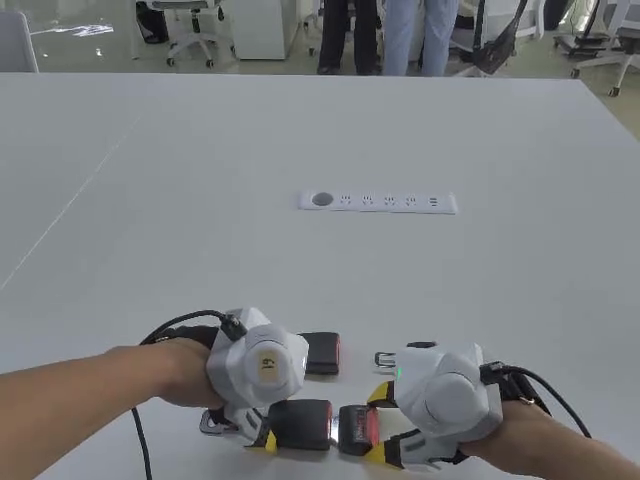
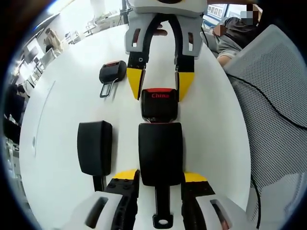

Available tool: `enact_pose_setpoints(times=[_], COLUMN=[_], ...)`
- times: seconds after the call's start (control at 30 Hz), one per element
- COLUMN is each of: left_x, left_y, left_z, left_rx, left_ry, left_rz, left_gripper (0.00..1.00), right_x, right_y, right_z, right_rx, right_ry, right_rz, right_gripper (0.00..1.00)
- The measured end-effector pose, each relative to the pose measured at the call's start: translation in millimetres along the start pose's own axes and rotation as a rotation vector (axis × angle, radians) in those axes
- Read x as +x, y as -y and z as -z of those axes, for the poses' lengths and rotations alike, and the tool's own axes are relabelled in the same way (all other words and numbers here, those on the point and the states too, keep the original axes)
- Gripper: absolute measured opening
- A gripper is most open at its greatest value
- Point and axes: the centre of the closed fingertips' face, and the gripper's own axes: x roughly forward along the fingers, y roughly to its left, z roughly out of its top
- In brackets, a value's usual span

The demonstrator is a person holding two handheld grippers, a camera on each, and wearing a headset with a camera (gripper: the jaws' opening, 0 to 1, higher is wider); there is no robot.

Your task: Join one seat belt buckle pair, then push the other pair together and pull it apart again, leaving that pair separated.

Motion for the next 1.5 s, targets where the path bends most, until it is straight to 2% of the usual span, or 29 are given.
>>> enact_pose_setpoints(times=[0.13,0.27,0.53,0.63,0.83,1.07,1.13,1.5], left_x=[-0.6,-3.1,-17.9,-28.7,-38.6,-44.7,-43.8,-41.6], left_y=[3.4,3.5,0.3,-0.6,-15.4,-32.9,-40.8,-65.0], left_z=[1.4,3.9,2.4,-3.0,-4.0,-7.2,-6.3,-18.5], left_rx=[0.005,-0.006,-0.040,-0.045,-0.032,-0.026,-0.032,-0.060], left_ry=[-0.016,-0.011,0.012,0.016,0.027,0.034,0.041,0.078], left_rz=[0.002,0.000,0.000,-0.009,-0.043,-0.065,-0.069,-0.088], left_gripper=[0.36,0.38,0.39,0.40,0.41,0.42,0.42,0.41], right_x=[-5.9,-10.3,-24.9,-29.3,-36.8,-43.8,-45.6,-52.7], right_y=[1.5,6.9,14.2,20.0,27.3,39.8,42.2,62.0], right_z=[-3.0,-5.5,-15.1,-14.8,-11.7,-0.7,1.0,15.8], right_rx=[0.010,0.021,0.027,0.024,0.021,0.026,0.029,0.038], right_ry=[0.010,0.029,0.050,0.054,0.044,0.025,0.023,0.004], right_rz=[0.007,0.012,0.015,0.026,0.037,0.054,0.057,0.078], right_gripper=[0.36,0.38,0.41,0.41,0.43,0.43,0.43,0.42])
